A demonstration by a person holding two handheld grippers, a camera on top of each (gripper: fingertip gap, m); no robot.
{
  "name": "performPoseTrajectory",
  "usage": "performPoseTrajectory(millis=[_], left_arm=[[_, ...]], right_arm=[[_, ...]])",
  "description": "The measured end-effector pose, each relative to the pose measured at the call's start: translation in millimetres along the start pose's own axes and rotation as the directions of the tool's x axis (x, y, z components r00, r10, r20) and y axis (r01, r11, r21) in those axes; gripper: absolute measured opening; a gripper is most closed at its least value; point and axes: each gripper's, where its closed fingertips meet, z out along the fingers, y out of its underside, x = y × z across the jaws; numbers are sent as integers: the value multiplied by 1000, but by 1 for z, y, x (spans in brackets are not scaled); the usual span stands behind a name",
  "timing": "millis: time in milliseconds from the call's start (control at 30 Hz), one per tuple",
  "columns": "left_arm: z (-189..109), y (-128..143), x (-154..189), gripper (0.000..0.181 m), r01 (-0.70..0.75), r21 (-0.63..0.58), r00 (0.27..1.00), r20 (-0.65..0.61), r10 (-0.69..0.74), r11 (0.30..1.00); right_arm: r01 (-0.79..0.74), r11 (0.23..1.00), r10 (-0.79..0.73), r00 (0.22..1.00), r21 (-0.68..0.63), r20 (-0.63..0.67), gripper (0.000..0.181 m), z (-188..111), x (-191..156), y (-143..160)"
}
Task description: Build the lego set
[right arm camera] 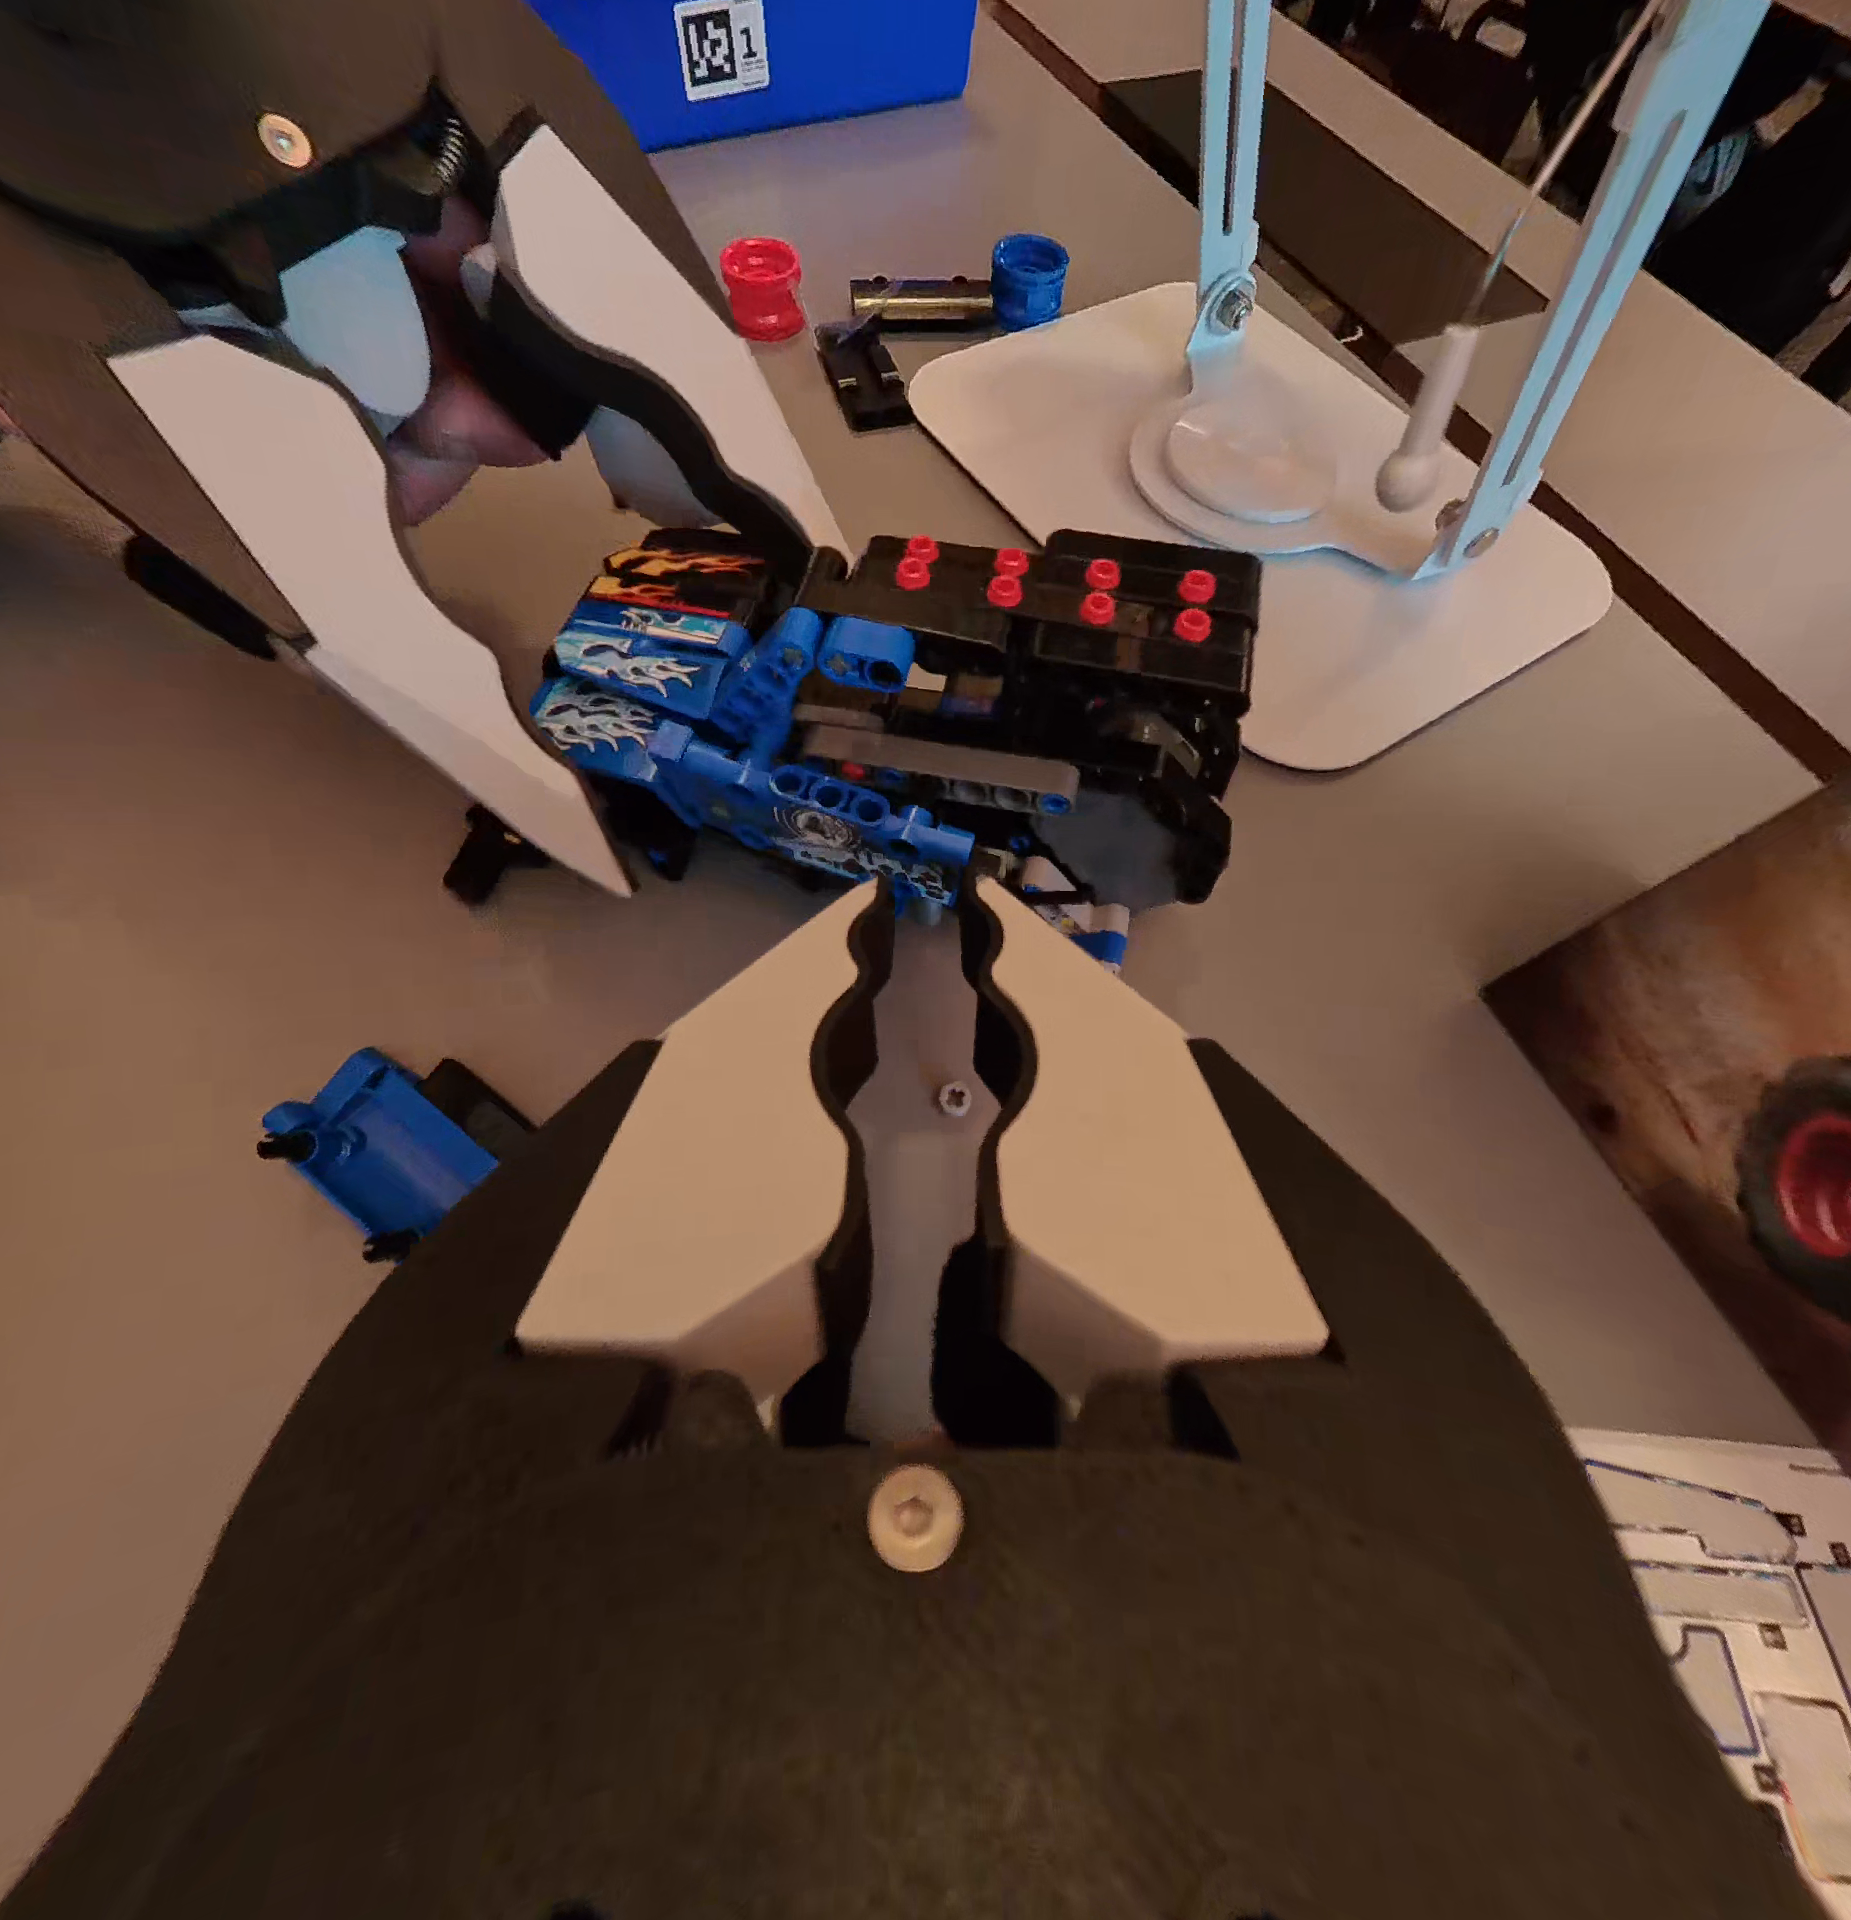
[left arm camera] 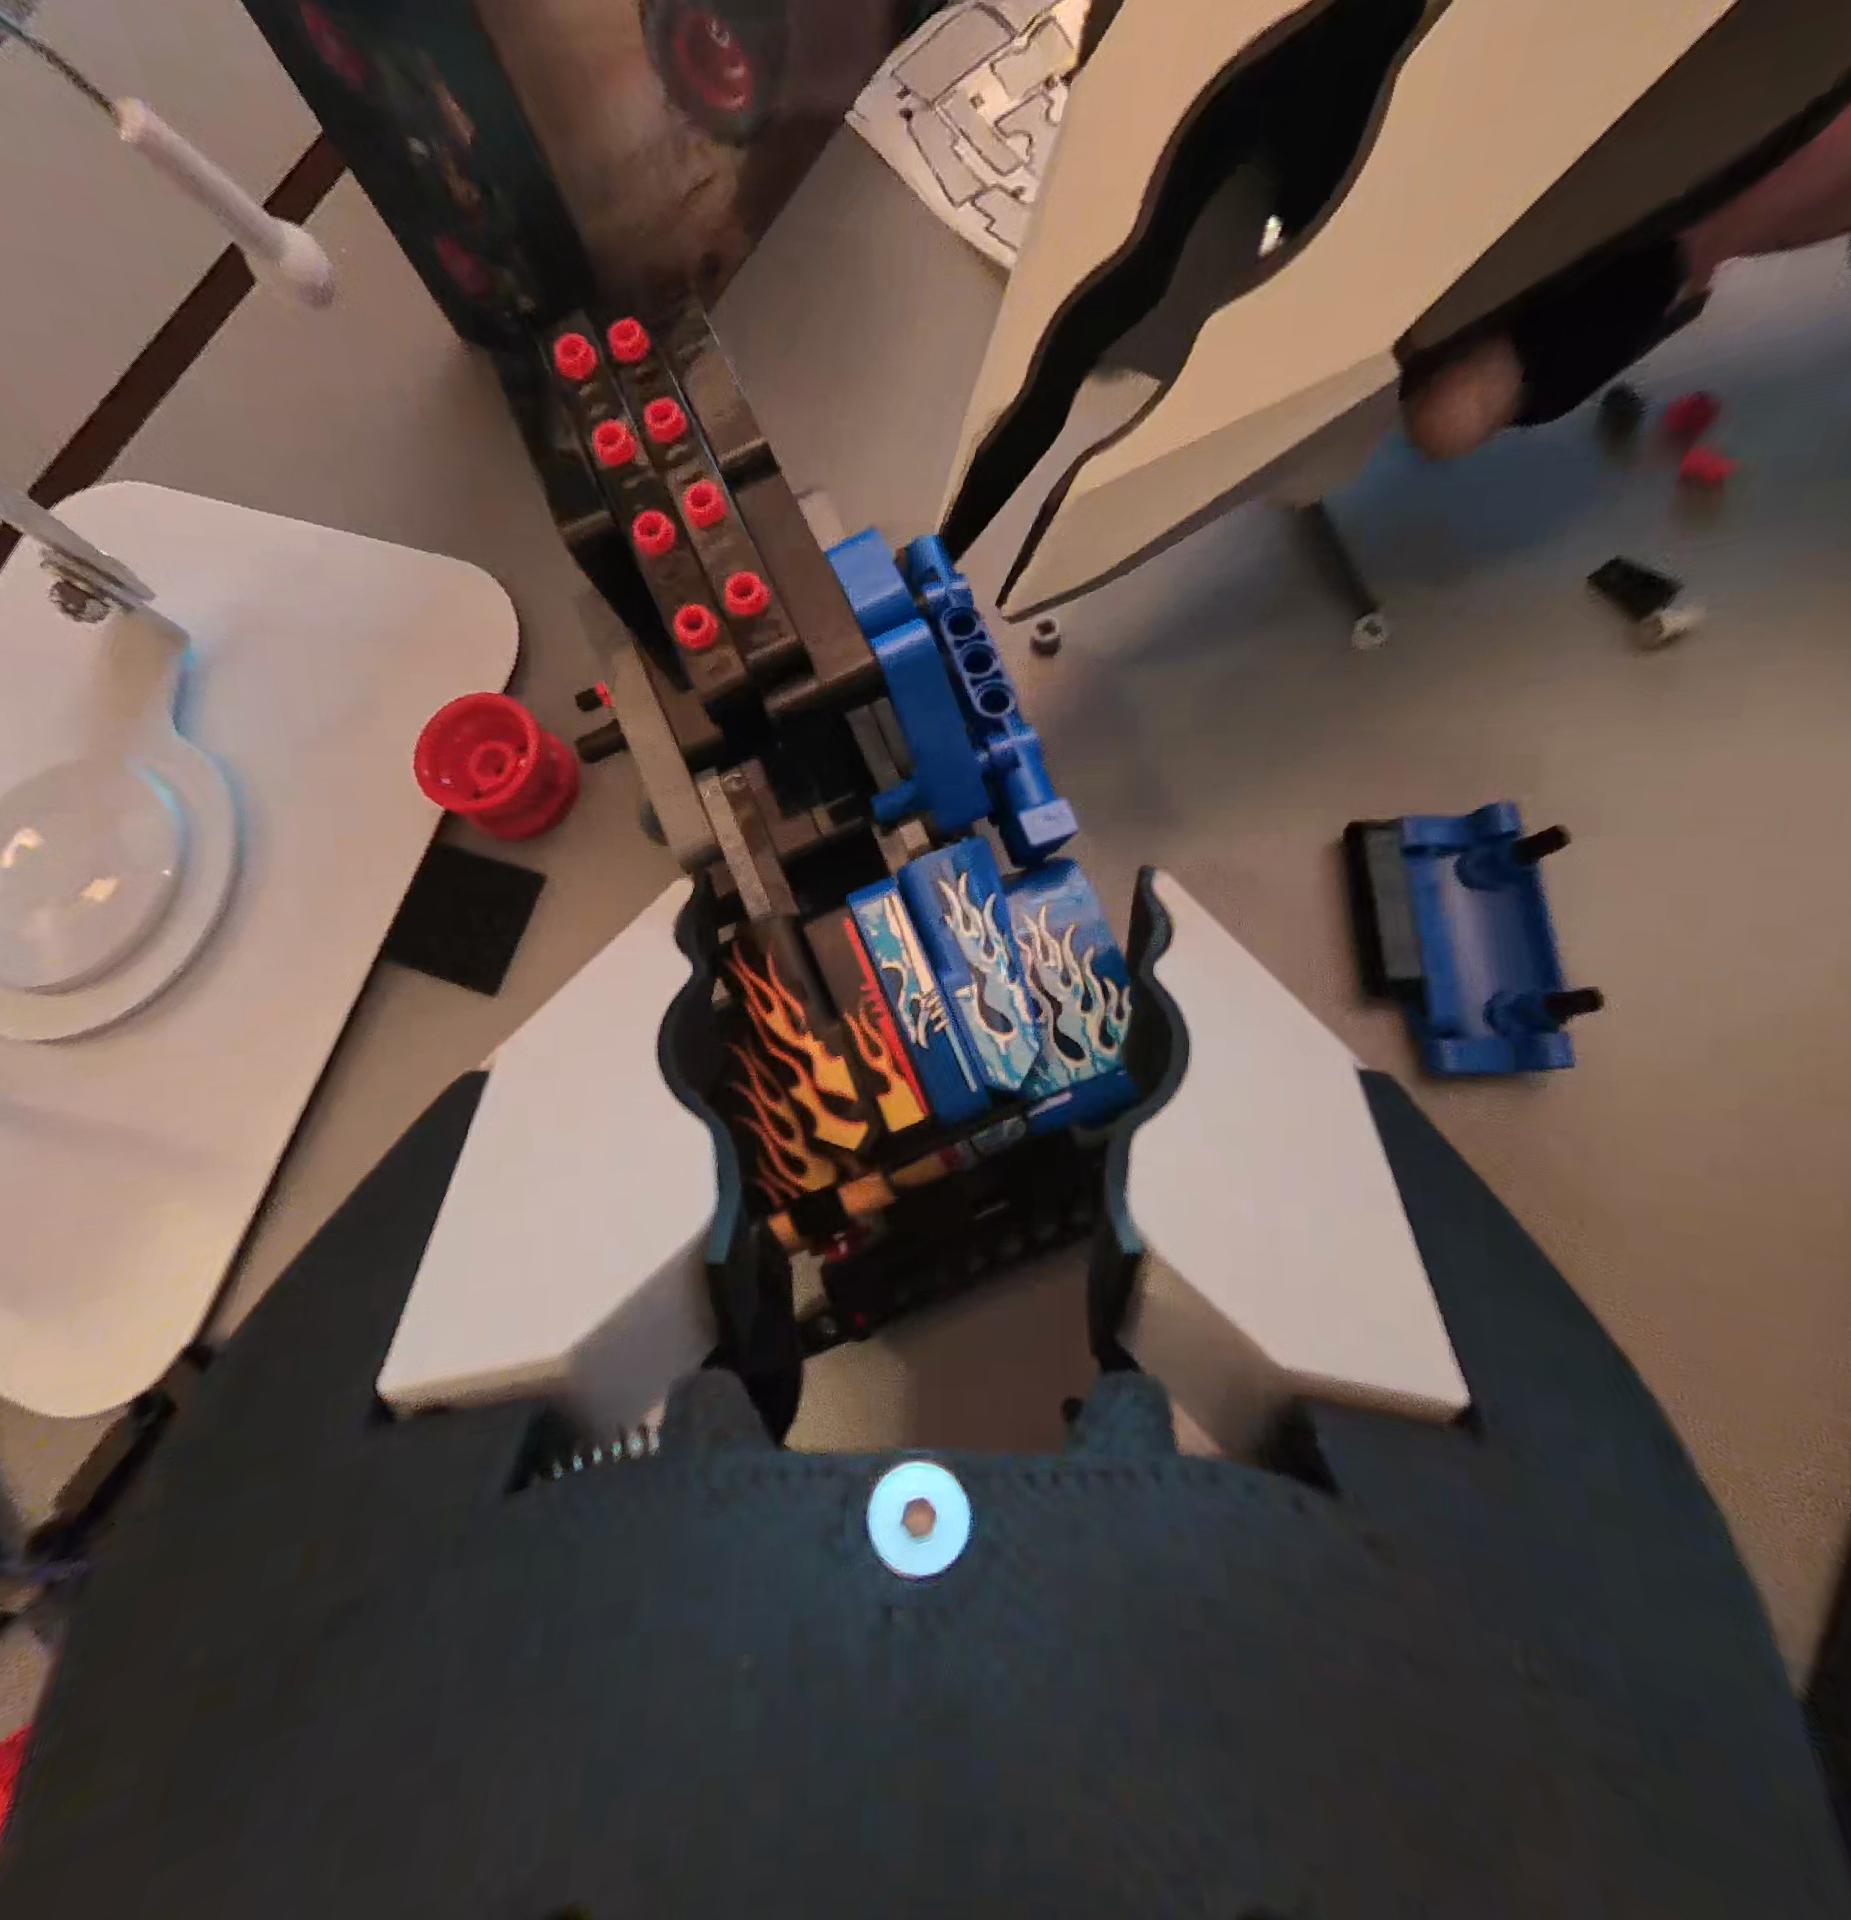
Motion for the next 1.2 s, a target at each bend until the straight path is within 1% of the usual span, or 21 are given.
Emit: performPoseTrajectory(millis=[67,133,267,333,433,600,667,733,800,867,967,1067,1200], left_arm=[[-2,2,-3,76,-22,0,999,-33,22,1000],[-4,5,-6,76,-77,10,994,-76,77,997],[-9,8,-11,75,-70,35,988,-132,74,997],[-11,7,-12,74,-43,36,989,-140,47,998],[-11,8,-12,78,-62,20,991,-122,64,998],[-9,9,-17,75,-65,13,993,-101,66,998],[-9,9,-17,74,-66,12,992,-110,67,998],[-10,9,-16,74,-67,30,988,-134,71,997],[-11,10,-15,74,-80,51,981,-170,88,995],[-12,10,-14,74,-109,65,973,-199,120,992],[-13,11,-15,74,-134,69,963,-228,146,989],[-14,10,-14,74,-120,70,962,-240,134,990],[-14,10,-14,73,-122,55,965,-225,131,991]], right_arm=[[16,1000,-16,1000,0,-19,9,2,-1,-1],[28,1000,-28,999,3,-20,10,4,-4,-2],[74,997,-74,996,-1,-40,5,9,-8,-5],[86,996,-87,995,-7,-51,8,10,-8,-7],[87,996,-87,995,-9,-49,13,11,-9,-7],[93,995,-94,995,-24,-36,17,14,-8,-8],[149,988,-152,986,-50,-65,14,13,-5,-8],[214,975,-219,971,-64,-98,16,11,-2,-13],[235,969,-242,966,-80,-91,19,14,-4,-12],[217,972,-222,974,-88,-54,22,19,-6,-9],[223,971,-225,974,-83,-15,17,23,-11,-7],[219,973,-220,975,-69,-8,16,22,-11,-8],[235,969,-237,971,-76,-17,15,22,-11,-7]])
